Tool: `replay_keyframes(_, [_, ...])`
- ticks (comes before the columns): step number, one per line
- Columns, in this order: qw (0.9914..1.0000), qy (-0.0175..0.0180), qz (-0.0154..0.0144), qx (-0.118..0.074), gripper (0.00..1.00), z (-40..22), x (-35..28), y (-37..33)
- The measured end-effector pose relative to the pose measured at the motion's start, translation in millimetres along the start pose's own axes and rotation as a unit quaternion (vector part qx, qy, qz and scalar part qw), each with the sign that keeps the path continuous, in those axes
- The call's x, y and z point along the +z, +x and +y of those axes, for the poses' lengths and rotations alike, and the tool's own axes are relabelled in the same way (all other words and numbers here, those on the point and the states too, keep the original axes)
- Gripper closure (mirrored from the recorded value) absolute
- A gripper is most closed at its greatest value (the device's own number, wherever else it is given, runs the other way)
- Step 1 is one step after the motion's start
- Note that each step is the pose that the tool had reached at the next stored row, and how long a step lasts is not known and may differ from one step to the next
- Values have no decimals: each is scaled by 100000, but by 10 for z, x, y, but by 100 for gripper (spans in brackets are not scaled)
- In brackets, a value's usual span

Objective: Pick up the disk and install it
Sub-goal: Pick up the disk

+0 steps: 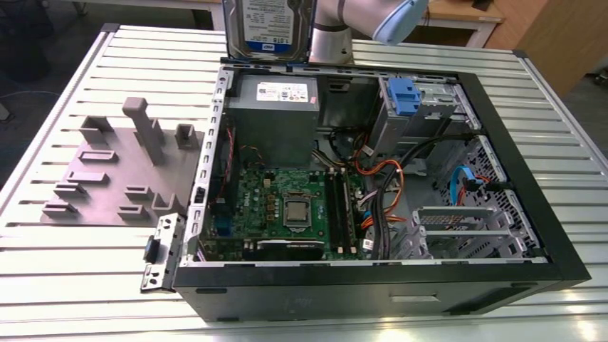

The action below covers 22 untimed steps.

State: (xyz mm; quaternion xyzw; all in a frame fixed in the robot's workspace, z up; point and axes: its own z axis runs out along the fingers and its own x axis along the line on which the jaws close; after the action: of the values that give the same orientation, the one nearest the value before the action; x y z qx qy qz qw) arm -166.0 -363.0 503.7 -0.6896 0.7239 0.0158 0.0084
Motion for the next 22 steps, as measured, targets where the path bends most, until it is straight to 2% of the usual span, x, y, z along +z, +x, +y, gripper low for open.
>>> replay_keyframes(7, [100000, 2, -4, -7, 63, -2, 0, 2])
replay_keyframes(15, [100000, 6, -7, -4, 63, -9, -2, 84])
replay_keyframes(22, [100000, 0, -2, 1, 63, -87, -4, 83])
